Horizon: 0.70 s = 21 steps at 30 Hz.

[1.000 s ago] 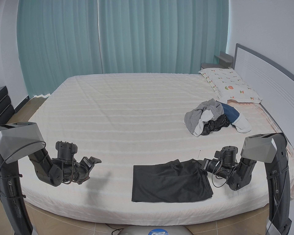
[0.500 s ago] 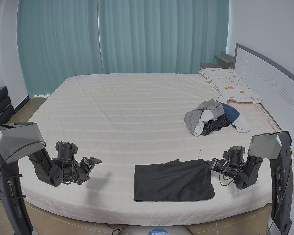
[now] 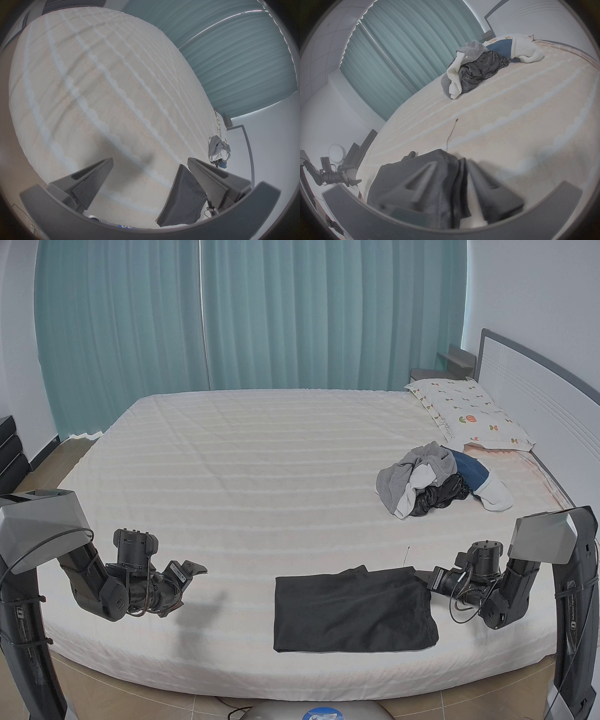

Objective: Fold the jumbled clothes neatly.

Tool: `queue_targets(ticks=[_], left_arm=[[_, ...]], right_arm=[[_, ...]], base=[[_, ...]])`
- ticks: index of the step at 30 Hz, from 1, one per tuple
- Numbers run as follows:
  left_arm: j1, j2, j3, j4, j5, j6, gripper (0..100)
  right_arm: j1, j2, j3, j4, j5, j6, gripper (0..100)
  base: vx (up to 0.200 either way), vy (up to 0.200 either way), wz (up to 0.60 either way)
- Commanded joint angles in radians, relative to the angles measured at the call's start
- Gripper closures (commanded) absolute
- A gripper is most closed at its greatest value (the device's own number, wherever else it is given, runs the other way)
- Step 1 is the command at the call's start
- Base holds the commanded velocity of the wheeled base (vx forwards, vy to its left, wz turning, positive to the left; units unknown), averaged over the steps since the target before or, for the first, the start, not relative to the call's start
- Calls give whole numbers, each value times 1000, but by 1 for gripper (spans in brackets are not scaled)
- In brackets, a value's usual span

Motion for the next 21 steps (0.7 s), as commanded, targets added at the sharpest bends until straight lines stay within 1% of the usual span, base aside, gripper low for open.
queue_targets(ticks=[1, 3, 4, 5, 7, 9, 13, 15, 17, 21], left_arm=[[0, 0, 0, 0, 0, 0, 0], [0, 0, 0, 0, 0, 0, 0], [0, 0, 0, 0, 0, 0, 0], [0, 0, 0, 0, 0, 0, 0], [0, 0, -2, 0, 0, -2, 0], [0, 0, -3, 1, 0, -2, 0], [0, 0, -2, 1, 0, -2, 0], [0, 0, 0, 0, 0, -2, 0], [0, 0, -2, 0, 0, 0, 0], [0, 2, 1, 0, 0, 13, 0]], right_arm=[[-9, -50, 56, -16, 44, 1, 0], [-24, -84, 119, -43, 113, 1, 0], [-26, -85, 125, -46, 119, 0, 0], [-44, -102, 193, -73, 202, -14, 0], [-57, -110, 245, -112, 271, -19, 0], [-52, -111, 271, -128, 274, -25, 0], [-49, -108, 305, -128, 274, -43, 0], [-51, -96, 336, -136, 276, -106, 0], [-47, -85, 354, -136, 283, -140, 0], [-31, -55, 362, -138, 280, -180, 0]], base=[[0, 0, 0], [0, 0, 0], [0, 0, 0], [0, 0, 0], [0, 0, 0], [0, 0, 0], [-200, 0, 0], [-200, 0, 0], [0, 0, 0], [0, 0, 0]])
